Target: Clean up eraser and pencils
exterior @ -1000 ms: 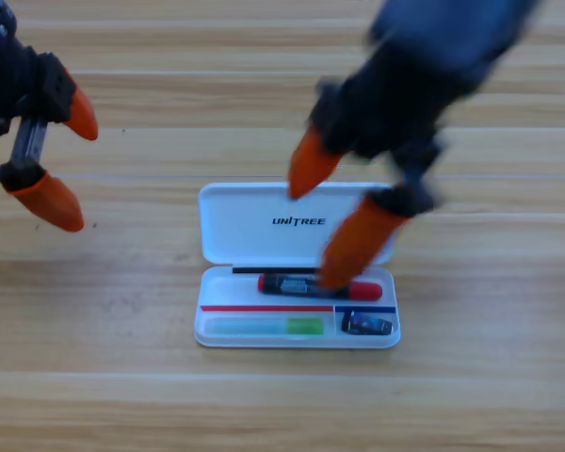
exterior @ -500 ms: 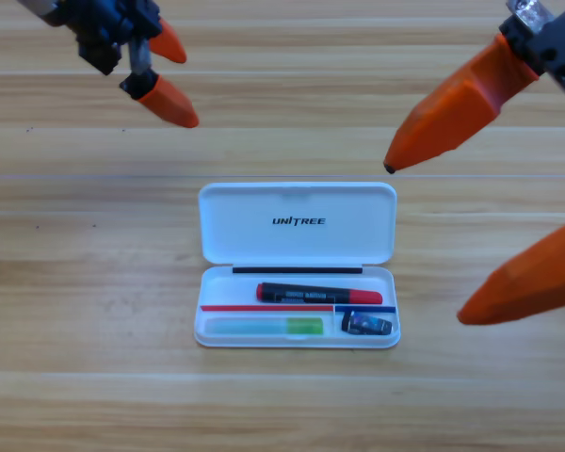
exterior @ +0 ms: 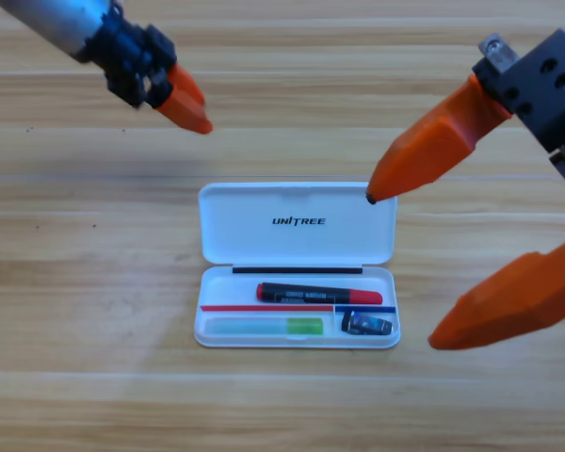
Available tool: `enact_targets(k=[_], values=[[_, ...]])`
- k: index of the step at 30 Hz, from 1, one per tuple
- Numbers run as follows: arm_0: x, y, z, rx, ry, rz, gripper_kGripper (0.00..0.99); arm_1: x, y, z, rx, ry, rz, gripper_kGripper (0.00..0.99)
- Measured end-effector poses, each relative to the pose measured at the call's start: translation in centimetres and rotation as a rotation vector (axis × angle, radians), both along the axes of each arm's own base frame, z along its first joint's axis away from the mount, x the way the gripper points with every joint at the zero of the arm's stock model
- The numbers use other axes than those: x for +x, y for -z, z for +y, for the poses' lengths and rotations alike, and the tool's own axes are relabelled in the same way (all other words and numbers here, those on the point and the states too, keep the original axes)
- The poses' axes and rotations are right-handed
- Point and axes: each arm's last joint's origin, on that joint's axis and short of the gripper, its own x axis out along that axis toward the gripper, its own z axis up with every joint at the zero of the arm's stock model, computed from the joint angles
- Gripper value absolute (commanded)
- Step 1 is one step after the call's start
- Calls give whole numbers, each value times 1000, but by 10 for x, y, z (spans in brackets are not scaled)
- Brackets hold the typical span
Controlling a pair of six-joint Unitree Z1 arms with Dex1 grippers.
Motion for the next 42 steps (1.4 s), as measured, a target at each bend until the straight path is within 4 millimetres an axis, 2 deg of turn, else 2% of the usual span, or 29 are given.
enact_targets(k=[5, 11, 16, 24, 26, 31, 42], values=[[7, 26, -5, -67, 39, -10, 0, 0, 1, 0, -4, 7, 12, 914], [12, 58, -11, -140, 74, 94, 0, 0, 1, 0, -4, 16, 25, 914], [20, 82, -14, -134, 75, 209, 0, -1, 1, 0, -1, 14, 35, 914], [39, 92, -21, -106, 126, 288, 0, -1, 9, -1, -23, 14, 51, 914], [41, 99, -23, -117, 134, 302, 0, -1, 9, -1, -25, 14, 52, 914], [37, 112, -25, -129, 168, 363, 0, -1, 9, -1, -25, 14, 52, 914], [29, 112, -26, -152, 205, 404, 0, -1, 9, -1, -25, 14, 52, 914]])
